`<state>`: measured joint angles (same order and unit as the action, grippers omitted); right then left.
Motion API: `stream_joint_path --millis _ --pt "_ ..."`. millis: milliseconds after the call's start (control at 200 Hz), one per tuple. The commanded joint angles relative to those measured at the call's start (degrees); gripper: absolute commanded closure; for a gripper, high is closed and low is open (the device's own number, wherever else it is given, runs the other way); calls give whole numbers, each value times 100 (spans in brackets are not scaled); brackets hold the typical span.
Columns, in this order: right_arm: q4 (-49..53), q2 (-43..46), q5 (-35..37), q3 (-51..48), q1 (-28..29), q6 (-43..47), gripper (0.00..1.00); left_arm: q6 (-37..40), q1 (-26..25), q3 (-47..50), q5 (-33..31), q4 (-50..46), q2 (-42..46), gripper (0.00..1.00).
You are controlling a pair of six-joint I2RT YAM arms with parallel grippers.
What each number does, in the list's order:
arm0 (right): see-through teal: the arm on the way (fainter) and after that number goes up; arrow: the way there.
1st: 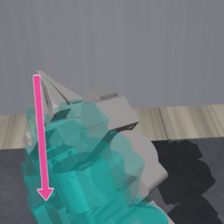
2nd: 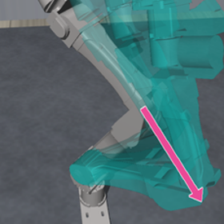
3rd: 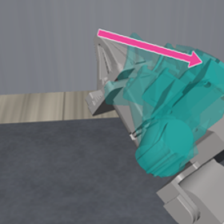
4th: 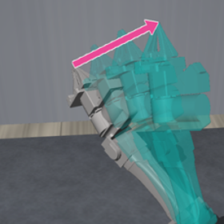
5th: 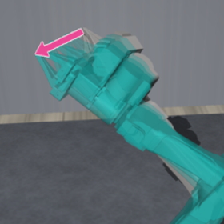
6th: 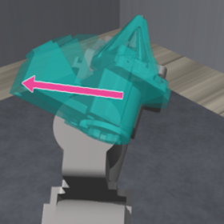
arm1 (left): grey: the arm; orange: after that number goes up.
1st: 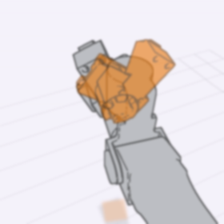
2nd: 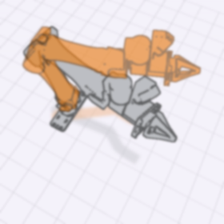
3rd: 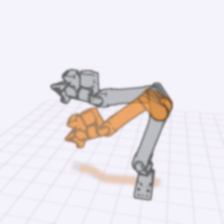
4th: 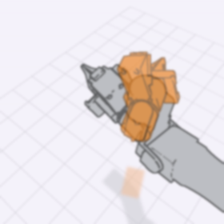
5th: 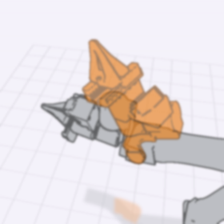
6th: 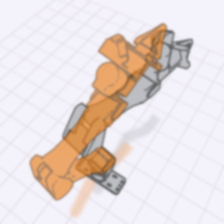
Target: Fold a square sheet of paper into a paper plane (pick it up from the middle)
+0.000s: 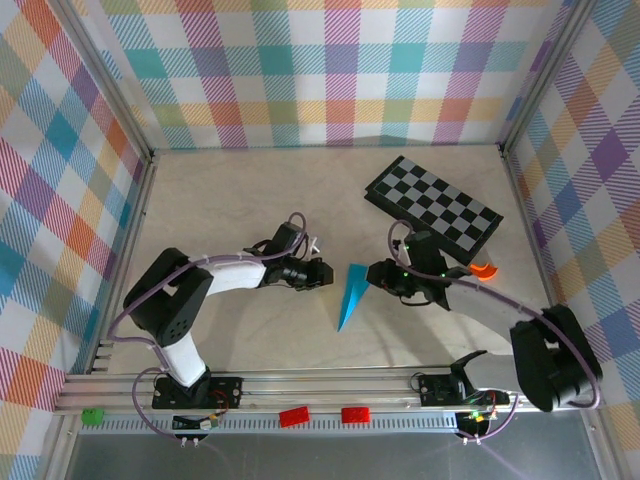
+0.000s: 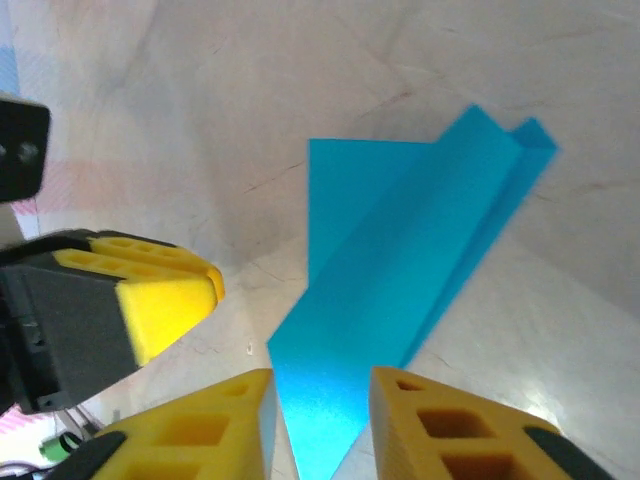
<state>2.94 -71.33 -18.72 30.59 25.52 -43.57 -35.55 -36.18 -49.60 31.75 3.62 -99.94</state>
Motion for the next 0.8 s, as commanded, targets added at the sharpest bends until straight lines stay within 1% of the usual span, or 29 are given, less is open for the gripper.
stream_joint_path --millis 0,60,120,200,305,475,610,695,795 --pt "446 299 331 -473 -53 -353 68 -88 24 -245 425 165 -284 81" --pt "385 372 278 -585 -57 -447 69 -76 24 -282 465 184 -364 81" --pt "401 370 248 -615 -56 -497 69 -57 24 -341 560 175 -486 78" --pt "312 316 132 -616 -56 -537 72 -91 15 -383 701 284 -612 78" --pt "197 198 3 -607 -60 -593 72 -132 15 -376 886 462 -684 74" --pt "5 -124 -200 -555 -56 -618 72 -249 4 -406 1238 758 -848 71" --pt "-58 -318 -299 -510 -56 -615 72 -219 -35 -545 1297 669 -1042 71" --pt "-88 -312 -288 -536 -56 -635 72 -155 -81 -707 1394 550 -1199 70" --pt "-45 -269 -266 -536 -56 -633 72 -24 -158 -902 1340 306 -1336 70"
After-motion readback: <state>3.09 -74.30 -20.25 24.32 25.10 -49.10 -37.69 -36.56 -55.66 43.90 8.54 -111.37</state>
